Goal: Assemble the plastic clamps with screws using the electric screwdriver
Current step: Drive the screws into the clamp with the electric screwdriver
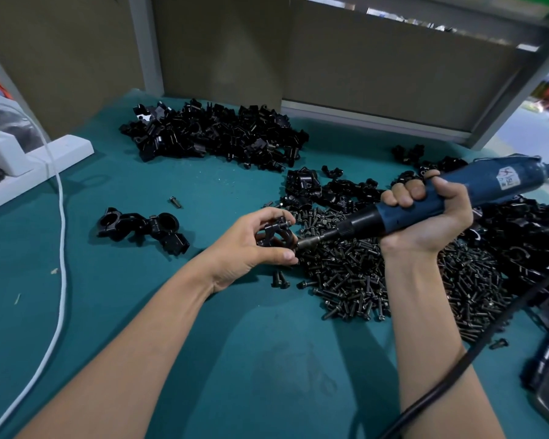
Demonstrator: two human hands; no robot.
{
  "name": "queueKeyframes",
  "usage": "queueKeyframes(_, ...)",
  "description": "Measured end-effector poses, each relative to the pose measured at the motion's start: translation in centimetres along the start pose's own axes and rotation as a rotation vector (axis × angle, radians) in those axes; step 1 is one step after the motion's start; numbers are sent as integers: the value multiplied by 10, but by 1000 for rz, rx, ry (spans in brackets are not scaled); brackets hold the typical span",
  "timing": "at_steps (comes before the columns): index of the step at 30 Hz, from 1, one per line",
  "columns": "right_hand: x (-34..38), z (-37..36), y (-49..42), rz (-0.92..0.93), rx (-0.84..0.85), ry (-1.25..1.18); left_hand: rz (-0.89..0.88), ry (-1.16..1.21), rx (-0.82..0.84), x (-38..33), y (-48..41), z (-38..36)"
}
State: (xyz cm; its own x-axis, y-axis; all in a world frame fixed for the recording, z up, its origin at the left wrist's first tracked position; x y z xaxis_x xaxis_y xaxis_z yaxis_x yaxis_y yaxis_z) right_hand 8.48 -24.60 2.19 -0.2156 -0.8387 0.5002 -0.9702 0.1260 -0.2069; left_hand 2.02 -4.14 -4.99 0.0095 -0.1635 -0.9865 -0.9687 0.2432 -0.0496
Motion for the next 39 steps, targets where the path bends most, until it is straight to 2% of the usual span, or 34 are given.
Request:
queueKeyframes(19, 2, -2, 3, 6, 0, 3, 35, 14, -15, -2, 3, -5)
queueKeyframes(39, 5, -6, 5, 11, 14, 22, 105, 159, -25, 1, 2, -9)
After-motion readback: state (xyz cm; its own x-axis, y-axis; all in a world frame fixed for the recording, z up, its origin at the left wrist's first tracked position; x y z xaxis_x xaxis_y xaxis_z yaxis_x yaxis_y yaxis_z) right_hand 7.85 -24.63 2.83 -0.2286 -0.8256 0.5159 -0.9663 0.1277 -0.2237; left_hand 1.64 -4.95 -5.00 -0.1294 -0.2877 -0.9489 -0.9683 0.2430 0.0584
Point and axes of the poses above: each hand's wrist, its own y-axis away from the middle knuckle, its own z-axis out of the back of the hand, x = y × z, the point moved 5 cm from there along -y, towards the middle knuckle, and after that the axes turned 2 degrees about x, right-handed, at the moved point
